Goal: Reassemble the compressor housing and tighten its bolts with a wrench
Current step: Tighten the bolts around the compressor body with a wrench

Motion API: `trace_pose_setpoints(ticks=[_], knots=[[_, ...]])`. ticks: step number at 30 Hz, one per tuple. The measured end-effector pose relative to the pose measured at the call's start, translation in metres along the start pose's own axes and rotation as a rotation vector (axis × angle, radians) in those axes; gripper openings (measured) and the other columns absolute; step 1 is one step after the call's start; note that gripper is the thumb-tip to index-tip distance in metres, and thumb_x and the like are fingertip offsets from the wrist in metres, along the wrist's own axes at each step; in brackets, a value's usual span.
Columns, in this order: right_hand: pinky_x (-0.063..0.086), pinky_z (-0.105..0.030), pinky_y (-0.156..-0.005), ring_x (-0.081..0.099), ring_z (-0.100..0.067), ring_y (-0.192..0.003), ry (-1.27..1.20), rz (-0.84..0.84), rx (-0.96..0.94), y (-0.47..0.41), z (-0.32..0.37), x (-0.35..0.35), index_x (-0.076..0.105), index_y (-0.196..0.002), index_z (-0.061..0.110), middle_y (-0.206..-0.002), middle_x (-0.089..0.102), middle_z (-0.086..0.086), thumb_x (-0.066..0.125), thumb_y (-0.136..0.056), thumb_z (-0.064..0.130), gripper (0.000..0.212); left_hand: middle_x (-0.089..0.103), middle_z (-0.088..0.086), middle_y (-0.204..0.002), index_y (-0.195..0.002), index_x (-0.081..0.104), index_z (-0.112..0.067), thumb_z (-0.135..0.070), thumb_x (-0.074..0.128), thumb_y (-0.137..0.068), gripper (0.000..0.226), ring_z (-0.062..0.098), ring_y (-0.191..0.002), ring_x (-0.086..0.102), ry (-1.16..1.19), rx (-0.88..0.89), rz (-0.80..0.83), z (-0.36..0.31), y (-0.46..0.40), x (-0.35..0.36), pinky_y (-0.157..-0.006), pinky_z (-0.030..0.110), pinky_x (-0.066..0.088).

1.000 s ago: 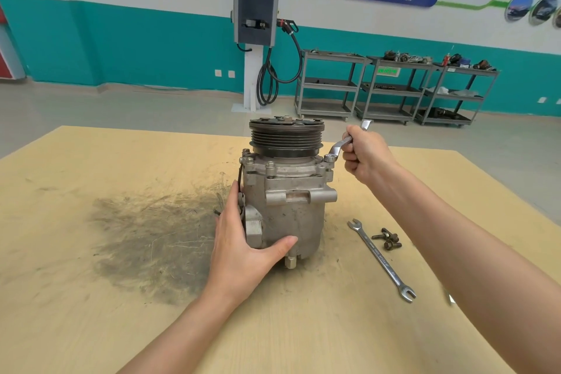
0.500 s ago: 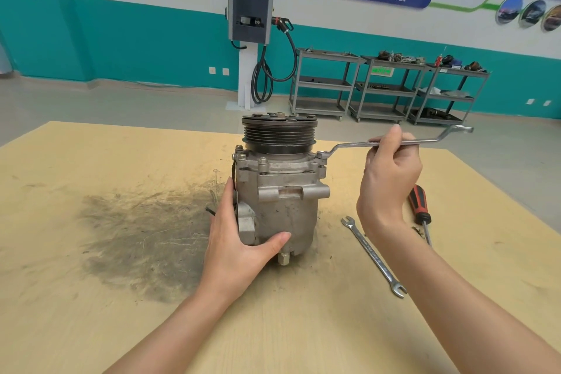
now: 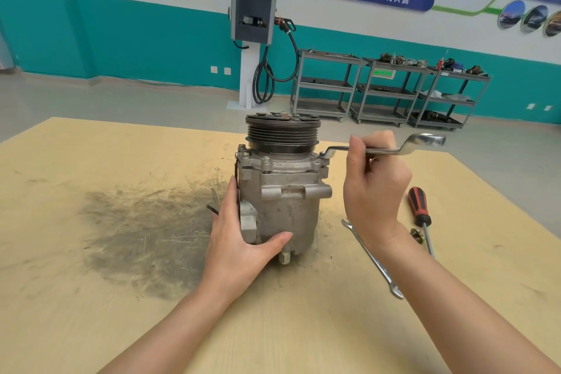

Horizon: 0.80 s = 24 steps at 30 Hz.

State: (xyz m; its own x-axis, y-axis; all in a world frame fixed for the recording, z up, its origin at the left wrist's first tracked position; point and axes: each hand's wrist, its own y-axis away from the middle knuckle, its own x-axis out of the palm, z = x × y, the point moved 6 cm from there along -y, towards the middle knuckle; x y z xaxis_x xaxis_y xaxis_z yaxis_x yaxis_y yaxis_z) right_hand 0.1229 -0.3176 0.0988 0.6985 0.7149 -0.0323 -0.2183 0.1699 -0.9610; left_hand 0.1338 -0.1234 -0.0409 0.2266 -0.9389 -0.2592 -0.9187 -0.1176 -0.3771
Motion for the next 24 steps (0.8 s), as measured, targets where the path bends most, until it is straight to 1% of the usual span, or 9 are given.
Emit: trace_pose_setpoints(ticks=[2, 3, 7, 9, 12, 16, 19, 21, 24], knots=[[0.028, -0.025, -0.047, 0.034, -0.014, -0.048, 0.095, 0.034, -0.092, -0.002, 0.011, 0.0, 0.044, -0.086, 0.016, -0.057, 0.042, 0.002, 0.042, -0.101, 0.028, 0.02, 0.014, -0.053, -0.136, -0.152, 0.003, -0.049, -0.064, 0.079, -0.055, 0.123, -0.005, -0.141, 0.021, -0.012, -0.011, 0.003, 0.001, -0.001, 0.001, -0.112, 0.026, 0.021], [0.029, -0.025, -0.045, 0.036, -0.015, -0.047, 0.141, 0.048, -0.137, -0.003, 0.016, 0.0, 0.045, -0.086, 0.017, -0.054, 0.046, -0.001, 0.041, -0.102, 0.029, 0.021, 0.014, -0.053, -0.136, -0.152, 0.003, -0.049, -0.065, 0.078, -0.055, 0.124, -0.005, -0.141, 0.021, -0.017, -0.013, 0.003, 0.001, -0.001, 0.001, -0.112, 0.026, 0.021], [0.027, -0.023, -0.042, 0.048, -0.021, -0.044, 0.305, 0.135, -0.21, -0.005, 0.033, 0.006, 0.062, -0.076, 0.002, -0.057, 0.055, -0.006, 0.043, -0.101, 0.028, 0.041, 0.02, -0.048, -0.139, -0.152, 0.004, -0.049, -0.05, 0.087, -0.063, 0.122, -0.006, -0.139, 0.022, -0.005, -0.009, -0.006, 0.001, 0.0, -0.001, -0.112, 0.027, 0.023], [0.024, -0.021, -0.041, 0.046, -0.019, -0.045, 0.379, 0.176, -0.218, -0.006, 0.042, 0.009, 0.063, -0.075, 0.004, -0.059, 0.054, -0.005, 0.05, -0.098, 0.023, 0.033, 0.025, -0.037, -0.147, -0.152, 0.005, -0.049, -0.047, 0.088, -0.063, 0.121, -0.004, -0.141, 0.023, 0.006, -0.007, -0.007, 0.0, 0.0, -0.001, -0.114, 0.029, 0.024], [0.029, -0.024, -0.037, 0.049, -0.02, -0.049, 0.437, 0.249, -0.226, -0.007, 0.053, 0.014, 0.064, -0.081, 0.005, -0.064, 0.056, -0.005, 0.052, -0.096, 0.021, 0.025, 0.027, -0.03, -0.152, -0.152, 0.007, -0.047, -0.059, 0.081, -0.055, 0.123, -0.002, -0.143, 0.024, 0.03, -0.023, -0.003, -0.002, 0.0, -0.001, -0.118, 0.035, 0.026], [0.029, -0.023, -0.037, 0.052, -0.02, -0.05, 0.47, 0.306, -0.223, -0.008, 0.059, 0.015, 0.064, -0.085, 0.006, -0.066, 0.058, -0.004, 0.051, -0.096, 0.022, 0.024, 0.026, -0.031, -0.153, -0.151, 0.005, -0.05, -0.066, 0.075, -0.051, 0.123, -0.001, -0.144, 0.023, 0.034, -0.031, 0.003, -0.004, 0.0, 0.0, -0.119, 0.039, 0.026], [0.025, -0.022, -0.039, 0.051, -0.019, -0.049, 0.533, 0.332, -0.225, -0.008, 0.062, 0.015, 0.064, -0.085, 0.008, -0.065, 0.056, -0.003, 0.053, -0.096, 0.021, 0.02, 0.024, -0.037, -0.151, -0.148, 0.003, -0.058, -0.066, 0.075, -0.051, 0.12, -0.003, -0.144, 0.022, 0.02, -0.016, 0.001, -0.005, 0.0, 0.001, -0.117, 0.031, 0.024], [0.022, -0.021, -0.04, 0.051, -0.019, -0.047, 0.601, 0.36, -0.221, -0.007, 0.063, 0.018, 0.062, -0.084, 0.01, -0.063, 0.054, -0.002, 0.064, -0.09, 0.014, 0.007, 0.02, -0.044, -0.146, -0.148, 0.003, -0.056, -0.068, 0.074, -0.051, 0.121, -0.005, -0.144, 0.02, 0.009, -0.025, 0.004, -0.003, 0.0, 0.002, -0.115, 0.028, 0.023], [0.02, -0.019, -0.041, 0.049, -0.019, -0.047, 0.667, 0.407, -0.195, -0.006, 0.066, 0.022, 0.061, -0.082, 0.011, -0.062, 0.052, -0.001, 0.076, -0.076, 0.006, 0.018, 0.018, -0.048, -0.143, -0.151, 0.003, -0.051, -0.069, 0.073, -0.051, 0.123, -0.005, -0.144, 0.019, 0.009, -0.038, 0.005, -0.002, 0.0, 0.002, -0.115, 0.027, 0.023]])
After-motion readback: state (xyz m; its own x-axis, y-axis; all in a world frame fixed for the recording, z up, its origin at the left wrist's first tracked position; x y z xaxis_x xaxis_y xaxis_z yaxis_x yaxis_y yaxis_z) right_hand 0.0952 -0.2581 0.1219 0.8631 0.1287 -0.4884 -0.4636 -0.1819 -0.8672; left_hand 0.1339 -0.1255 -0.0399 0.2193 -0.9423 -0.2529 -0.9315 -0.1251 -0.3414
